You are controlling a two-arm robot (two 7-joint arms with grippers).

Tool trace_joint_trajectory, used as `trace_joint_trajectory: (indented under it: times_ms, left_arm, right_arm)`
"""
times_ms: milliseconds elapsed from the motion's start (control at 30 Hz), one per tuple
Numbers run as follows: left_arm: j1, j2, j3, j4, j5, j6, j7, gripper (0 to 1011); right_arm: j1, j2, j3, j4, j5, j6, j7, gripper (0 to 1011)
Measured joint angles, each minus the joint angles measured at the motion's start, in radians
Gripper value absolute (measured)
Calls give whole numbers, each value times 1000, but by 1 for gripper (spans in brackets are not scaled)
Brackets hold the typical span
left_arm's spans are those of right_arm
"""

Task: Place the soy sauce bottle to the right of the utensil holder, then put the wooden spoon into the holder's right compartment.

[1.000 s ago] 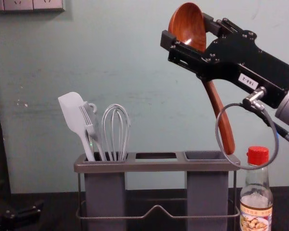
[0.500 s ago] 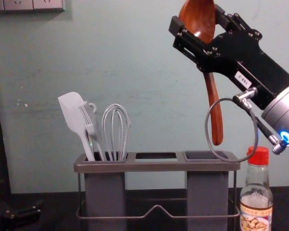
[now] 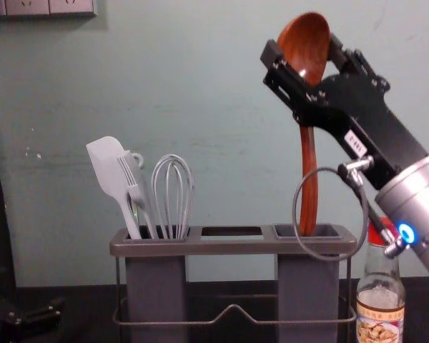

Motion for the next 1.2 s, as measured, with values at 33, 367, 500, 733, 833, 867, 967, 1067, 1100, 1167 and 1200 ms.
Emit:
trace_joint_trajectory:
  times_ms: [33, 367, 500, 733, 833, 867, 967, 1067, 1100, 1167, 1200]
  left_arm:
    - [0, 0, 0, 0, 0, 0, 0, 1000]
    - [0, 0, 0, 0, 0, 0, 0, 1000]
    - [0, 0, 0, 0, 0, 0, 0, 1000]
    - [0, 0, 0, 0, 0, 0, 0, 1000]
    - [0, 0, 0, 0, 0, 0, 0, 1000]
    - [0, 0, 0, 0, 0, 0, 0, 1000]
    - [0, 0, 0, 0, 0, 0, 0, 1000]
    - [0, 0, 0, 0, 0, 0, 0, 1000]
    - [0, 0, 0, 0, 0, 0, 0, 1000]
    - [0, 0, 0, 0, 0, 0, 0, 1000]
    - [0, 0, 0, 0, 0, 0, 0, 1000]
  right_arm:
    - [1, -1, 0, 8, 8, -1, 6, 837]
    - [8, -14, 12, 73, 52, -2, 57, 838]
    - [4, -19, 19, 86, 52, -2, 67, 837]
    - [-1, -24, 30, 107, 47, -5, 80, 838]
    - [-2, -26, 36, 120, 43, -5, 88, 838]
    - [-2, -27, 38, 127, 41, -6, 91, 838]
    - [-2, -29, 41, 135, 38, -9, 93, 838]
    - [-2, -31, 44, 143, 35, -11, 97, 838]
    - [-2, -32, 45, 144, 35, -12, 98, 837]
    - [-4, -34, 47, 149, 33, -13, 100, 838]
    - [-4, -34, 48, 151, 33, -13, 100, 838]
